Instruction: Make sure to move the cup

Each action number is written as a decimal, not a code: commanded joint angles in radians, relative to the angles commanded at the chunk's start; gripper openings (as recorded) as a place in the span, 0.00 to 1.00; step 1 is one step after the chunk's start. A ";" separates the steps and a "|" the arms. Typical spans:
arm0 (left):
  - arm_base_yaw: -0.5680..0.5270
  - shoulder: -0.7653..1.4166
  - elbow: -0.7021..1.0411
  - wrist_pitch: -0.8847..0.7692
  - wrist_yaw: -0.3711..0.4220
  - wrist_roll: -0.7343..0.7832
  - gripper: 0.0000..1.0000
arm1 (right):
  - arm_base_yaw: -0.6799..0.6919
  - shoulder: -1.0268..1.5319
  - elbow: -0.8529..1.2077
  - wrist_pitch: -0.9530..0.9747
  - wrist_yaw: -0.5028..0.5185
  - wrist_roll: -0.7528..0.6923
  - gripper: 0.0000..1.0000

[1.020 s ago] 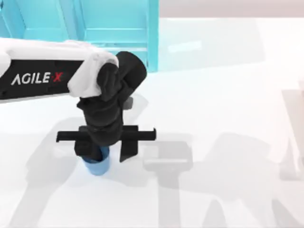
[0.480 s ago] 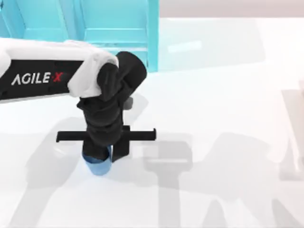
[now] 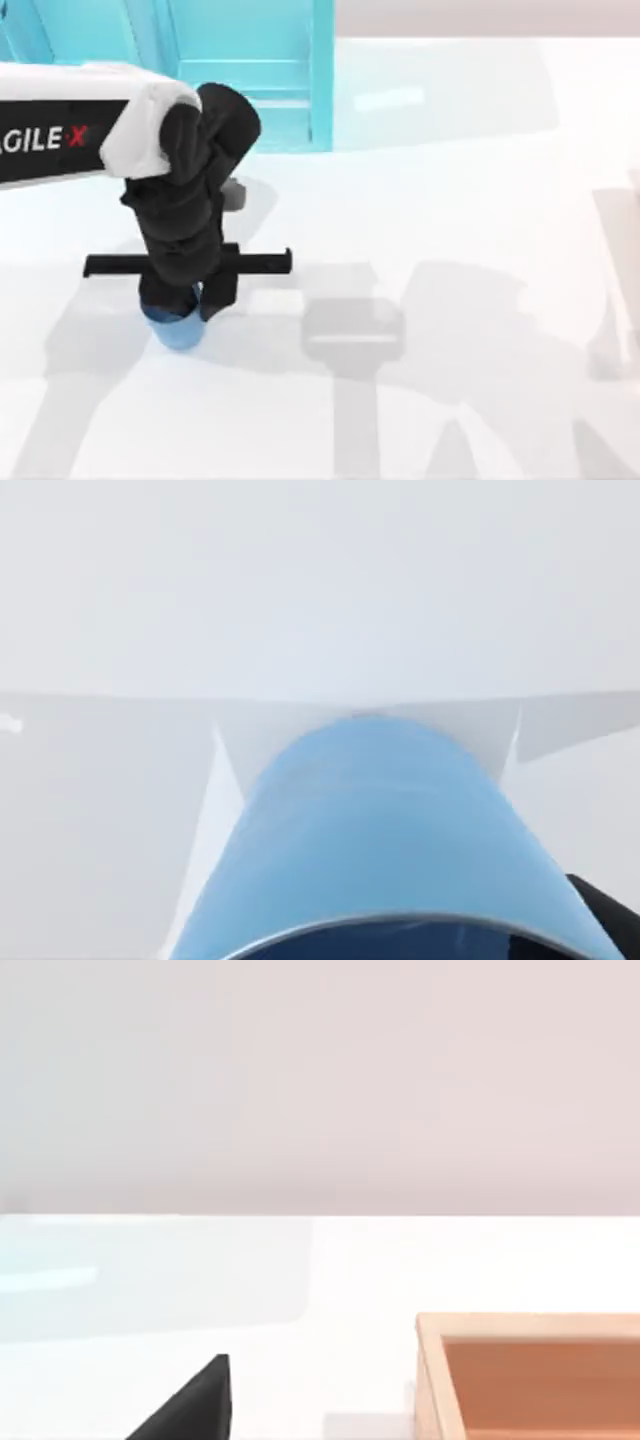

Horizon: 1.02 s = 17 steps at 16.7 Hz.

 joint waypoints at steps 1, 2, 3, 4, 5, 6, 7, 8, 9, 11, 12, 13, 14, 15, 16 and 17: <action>0.053 -0.006 0.006 -0.010 0.002 0.048 0.00 | 0.000 0.000 0.000 0.000 0.000 0.000 1.00; 0.115 -0.012 0.011 -0.022 0.004 0.101 0.00 | 0.000 0.000 0.000 0.000 0.000 0.000 1.00; 0.183 -0.020 0.015 -0.035 0.005 0.158 0.00 | 0.000 0.000 0.000 0.000 0.000 0.000 1.00; 0.255 -0.029 0.018 -0.049 0.006 0.217 0.00 | 0.000 0.000 0.000 0.000 0.000 0.000 1.00; 0.327 -0.039 0.020 -0.064 0.007 0.279 0.00 | 0.000 0.000 0.000 0.000 0.000 0.000 1.00; 0.399 -0.050 0.020 -0.081 0.006 0.340 0.00 | 0.000 0.000 0.000 0.000 0.000 0.000 1.00; 0.466 -0.061 0.020 -0.098 0.005 0.401 0.00 | 0.000 0.000 0.000 0.000 0.000 0.000 1.00; 0.527 -0.073 0.020 -0.115 0.003 0.459 0.00 | 0.000 0.000 0.000 0.000 0.000 0.000 1.00; 0.580 -0.086 0.019 -0.131 0.001 0.514 0.00 | 0.000 0.000 0.000 0.000 0.000 0.000 1.00; 0.664 -0.114 0.017 -0.161 -0.004 0.612 0.00 | 0.000 0.000 0.000 0.000 0.000 0.000 1.00; 0.697 -0.128 0.015 -0.174 -0.006 0.655 0.00 | 0.000 0.000 0.000 0.000 0.000 0.000 1.00; 0.726 -0.144 0.013 -0.185 -0.007 0.693 0.00 | 0.000 0.000 0.000 0.000 0.000 0.000 1.00; 0.750 -0.159 0.011 -0.193 -0.008 0.725 0.00 | 0.000 0.000 0.000 0.000 0.000 0.000 1.00; 0.770 -0.172 0.010 -0.201 -0.009 0.752 0.00 | 0.000 0.000 0.000 0.000 0.000 0.000 1.00; 0.784 -0.183 0.008 -0.206 -0.009 0.772 0.00 | 0.000 0.000 0.000 0.000 0.000 0.000 1.00; 0.793 -0.192 0.007 -0.210 -0.009 0.786 0.00 | 0.000 0.000 0.000 0.000 0.000 0.000 1.00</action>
